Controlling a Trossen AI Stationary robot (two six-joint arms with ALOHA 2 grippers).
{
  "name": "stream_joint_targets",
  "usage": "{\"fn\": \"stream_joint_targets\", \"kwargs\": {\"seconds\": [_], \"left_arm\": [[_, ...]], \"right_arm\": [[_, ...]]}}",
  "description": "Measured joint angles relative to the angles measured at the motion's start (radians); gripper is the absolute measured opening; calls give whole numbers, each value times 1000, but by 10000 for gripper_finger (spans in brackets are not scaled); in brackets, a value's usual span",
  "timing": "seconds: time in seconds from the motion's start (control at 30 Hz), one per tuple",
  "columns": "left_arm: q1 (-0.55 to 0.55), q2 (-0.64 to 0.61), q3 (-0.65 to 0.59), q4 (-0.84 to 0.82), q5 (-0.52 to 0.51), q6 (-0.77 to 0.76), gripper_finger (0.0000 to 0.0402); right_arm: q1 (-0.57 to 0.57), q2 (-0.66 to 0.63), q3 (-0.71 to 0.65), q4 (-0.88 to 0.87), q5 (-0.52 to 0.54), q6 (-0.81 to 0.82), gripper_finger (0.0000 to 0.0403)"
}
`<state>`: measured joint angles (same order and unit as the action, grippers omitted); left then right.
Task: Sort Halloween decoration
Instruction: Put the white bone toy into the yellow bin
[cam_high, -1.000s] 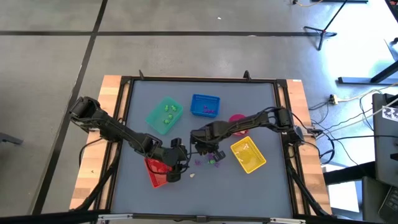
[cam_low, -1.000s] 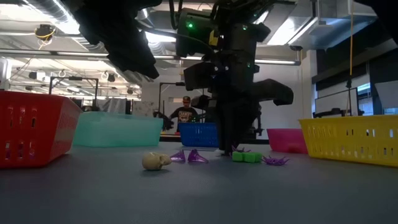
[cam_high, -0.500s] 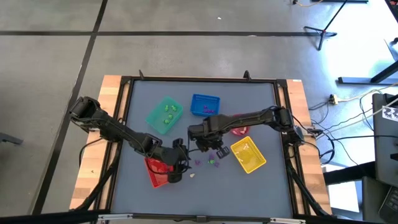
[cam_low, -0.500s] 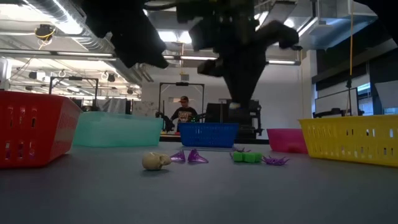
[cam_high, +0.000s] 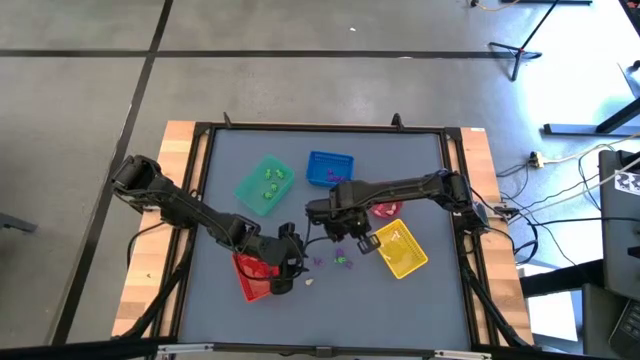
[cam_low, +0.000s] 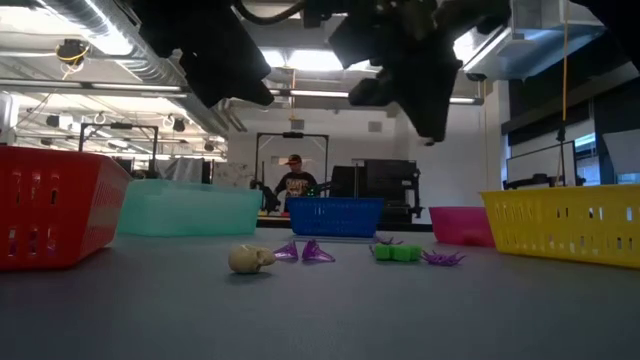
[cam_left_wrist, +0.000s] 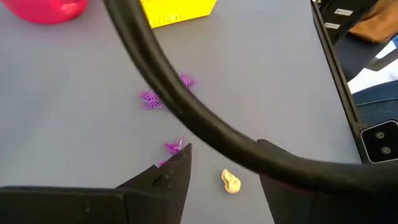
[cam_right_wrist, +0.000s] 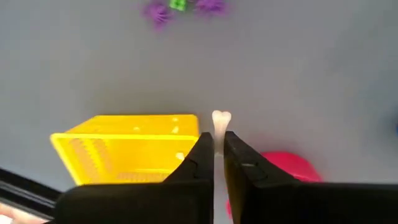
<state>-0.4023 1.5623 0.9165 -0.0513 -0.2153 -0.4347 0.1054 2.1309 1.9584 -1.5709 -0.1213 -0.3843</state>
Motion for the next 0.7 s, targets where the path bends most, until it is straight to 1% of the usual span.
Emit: {"fn": "stream_joint_targets", "kwargs": {"seconds": [0.13,0.33,0.5,0.6,0.7], "left_arm": [[0,0,0,0,0,0,164],[0,0,0,0,0,0,164],[0,0,0,0,0,0,164],[0,0,0,1,0,0,164],[0,0,0,1,0,0,164]], "right_arm": [[15,-13,-5,1,-70,5,9],[60,-53,-5,0,-74,16,19],[102,-120,-9,3,-74,72,19],[123,-183,-64,0,-74,114,20],[146,-265,-182,26,-58,184,20]]}}
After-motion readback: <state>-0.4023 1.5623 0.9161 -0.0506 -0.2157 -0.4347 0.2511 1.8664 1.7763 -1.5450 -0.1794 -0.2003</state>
